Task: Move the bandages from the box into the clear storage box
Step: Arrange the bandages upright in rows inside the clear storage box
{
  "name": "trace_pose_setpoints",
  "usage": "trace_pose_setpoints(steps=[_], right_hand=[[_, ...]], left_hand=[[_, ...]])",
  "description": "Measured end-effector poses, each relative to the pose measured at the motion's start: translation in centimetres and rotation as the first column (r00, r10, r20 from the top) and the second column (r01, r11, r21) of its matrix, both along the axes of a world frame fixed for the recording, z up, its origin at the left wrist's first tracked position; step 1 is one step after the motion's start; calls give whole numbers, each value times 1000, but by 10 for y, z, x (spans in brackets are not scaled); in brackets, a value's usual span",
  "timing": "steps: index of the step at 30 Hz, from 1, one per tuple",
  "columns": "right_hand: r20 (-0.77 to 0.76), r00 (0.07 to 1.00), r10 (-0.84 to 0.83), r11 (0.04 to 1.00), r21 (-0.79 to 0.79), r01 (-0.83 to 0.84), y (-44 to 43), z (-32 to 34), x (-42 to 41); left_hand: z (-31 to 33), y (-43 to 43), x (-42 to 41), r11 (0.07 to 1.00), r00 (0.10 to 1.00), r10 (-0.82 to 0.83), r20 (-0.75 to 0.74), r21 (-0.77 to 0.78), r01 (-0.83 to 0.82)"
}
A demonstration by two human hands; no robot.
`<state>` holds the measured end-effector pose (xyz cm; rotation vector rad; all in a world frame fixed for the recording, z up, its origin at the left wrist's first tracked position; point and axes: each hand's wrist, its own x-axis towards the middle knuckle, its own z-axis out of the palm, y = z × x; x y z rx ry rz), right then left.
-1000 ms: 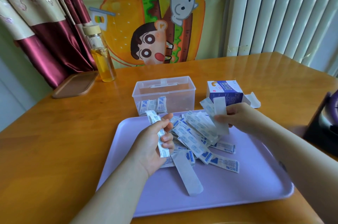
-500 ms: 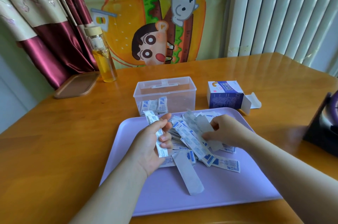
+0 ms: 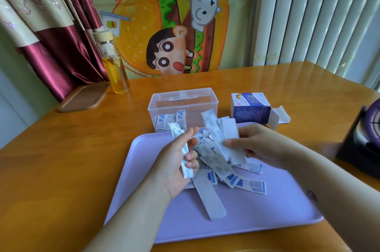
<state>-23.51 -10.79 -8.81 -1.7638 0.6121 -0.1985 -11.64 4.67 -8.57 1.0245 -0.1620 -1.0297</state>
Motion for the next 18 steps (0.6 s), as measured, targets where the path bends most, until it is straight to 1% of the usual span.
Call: trace_pose_setpoints(steps=[3, 4, 6, 10, 15, 16, 18], right_hand=[[13, 990, 140, 982, 125, -141, 22, -2, 6], [32, 986, 165, 972, 165, -168, 28, -3, 8], [68, 983, 168, 952, 248, -180, 35, -3, 10], [128, 988, 83, 950, 288, -117, 37, 0, 11], [197, 980, -6, 966, 256, -45, 30, 8, 8], [206, 979, 1, 965, 256, -54, 31, 10, 8], [203, 978, 51, 970, 221, -97, 39, 12, 11]], left_hand=[[4, -1, -8, 992, 984, -119, 131, -18, 123], [4, 0, -10, 990, 977, -138, 162, 0, 140], [4, 1, -10, 990, 976, -139, 167, 37, 134], [4, 7, -8, 994, 987, -106, 124, -16, 108], [1, 5, -2, 997, 999, -10, -34, -72, 7], [-1, 4, -1, 997, 998, -22, -53, -74, 18], [-1, 3, -2, 992, 992, -101, -79, -84, 95]])
